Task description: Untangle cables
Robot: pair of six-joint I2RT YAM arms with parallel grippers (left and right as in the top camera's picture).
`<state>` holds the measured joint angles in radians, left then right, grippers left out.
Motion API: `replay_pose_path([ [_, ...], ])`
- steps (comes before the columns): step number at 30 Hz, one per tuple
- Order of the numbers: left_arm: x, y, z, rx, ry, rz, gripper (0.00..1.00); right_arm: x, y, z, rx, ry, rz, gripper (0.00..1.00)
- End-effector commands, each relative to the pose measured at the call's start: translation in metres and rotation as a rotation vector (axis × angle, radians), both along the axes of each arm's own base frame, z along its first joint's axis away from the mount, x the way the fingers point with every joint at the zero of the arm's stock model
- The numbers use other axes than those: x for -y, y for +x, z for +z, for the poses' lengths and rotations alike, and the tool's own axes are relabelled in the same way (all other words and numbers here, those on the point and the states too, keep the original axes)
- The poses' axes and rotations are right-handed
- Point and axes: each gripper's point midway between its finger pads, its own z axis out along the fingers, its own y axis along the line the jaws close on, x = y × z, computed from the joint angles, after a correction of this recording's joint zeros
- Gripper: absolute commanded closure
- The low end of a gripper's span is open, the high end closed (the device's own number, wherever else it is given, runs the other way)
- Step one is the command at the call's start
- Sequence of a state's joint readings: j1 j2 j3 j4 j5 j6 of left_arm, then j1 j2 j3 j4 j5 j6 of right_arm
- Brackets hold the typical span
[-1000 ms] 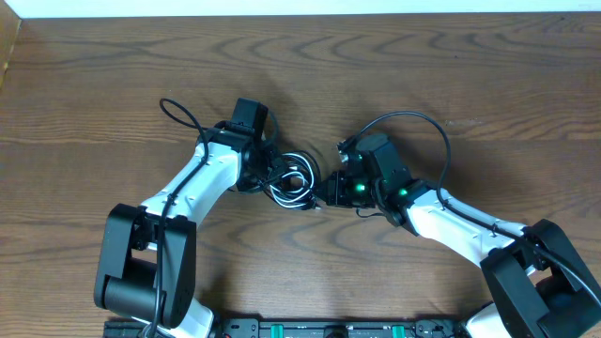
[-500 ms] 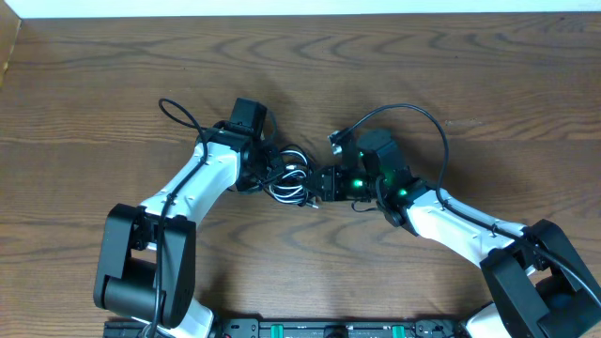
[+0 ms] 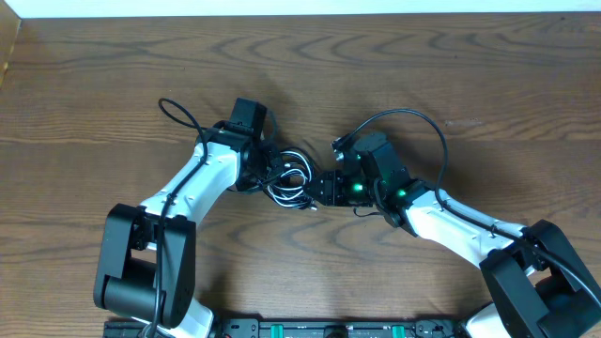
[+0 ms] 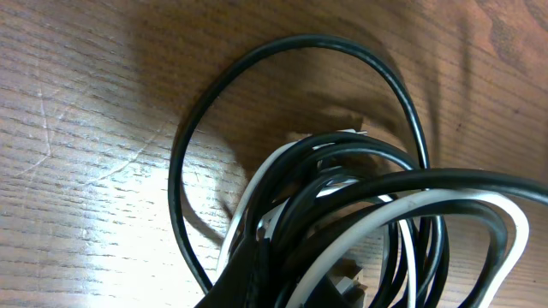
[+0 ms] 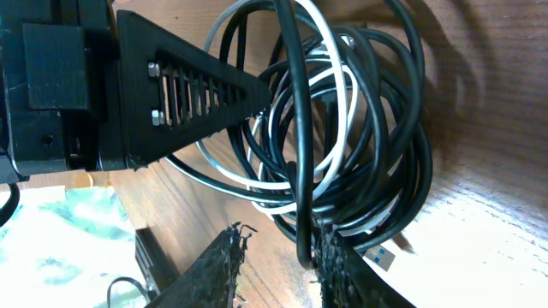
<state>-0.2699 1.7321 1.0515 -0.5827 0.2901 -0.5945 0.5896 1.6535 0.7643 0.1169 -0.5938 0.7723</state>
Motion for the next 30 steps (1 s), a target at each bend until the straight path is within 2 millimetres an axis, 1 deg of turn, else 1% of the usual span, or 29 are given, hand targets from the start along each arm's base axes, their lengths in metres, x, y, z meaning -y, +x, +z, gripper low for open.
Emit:
replay_pose_path([
  [1, -0.003, -0.002, -0.004, -0.012, 0.007, -0.004, 0.92, -0.003, 0.002, 0.008, 0.034, 0.005, 0.006, 0.71],
  [6, -0.003, -0.002, -0.004, -0.012, 0.007, -0.004, 0.92, -0.008, 0.005, 0.016, 0.066, 0.038, 0.015, 0.70],
  [11, -0.003, -0.002, -0.004, -0.012, 0.007, -0.004, 0.92, -0.022, -0.001, 0.025, 0.100, 0.071, 0.050, 0.70],
  [13, -0.003, -0.002, -0.004, -0.012, 0.007, -0.004, 0.92, -0.025, -0.002, 0.027, 0.110, 0.076, 0.055, 0.70],
  [22, -0.003, -0.002, -0.004, -0.012, 0.007, -0.004, 0.92, -0.027, 0.000, 0.030, 0.128, 0.086, 0.052, 0.72],
  [24, -0.003, -0.002, -0.004, -0.012, 0.007, -0.004, 0.92, -0.026, 0.001, 0.029, 0.130, 0.082, 0.048, 0.77],
  [28, -0.003, -0.002, -0.004, -0.012, 0.007, -0.004, 0.92, -0.025, 0.003, 0.028, 0.136, 0.073, 0.035, 0.94],
  [30, -0.003, -0.002, -0.004, -0.012, 0.007, -0.004, 0.92, -0.024, 0.005, 0.026, 0.144, 0.055, 0.018, 0.95],
])
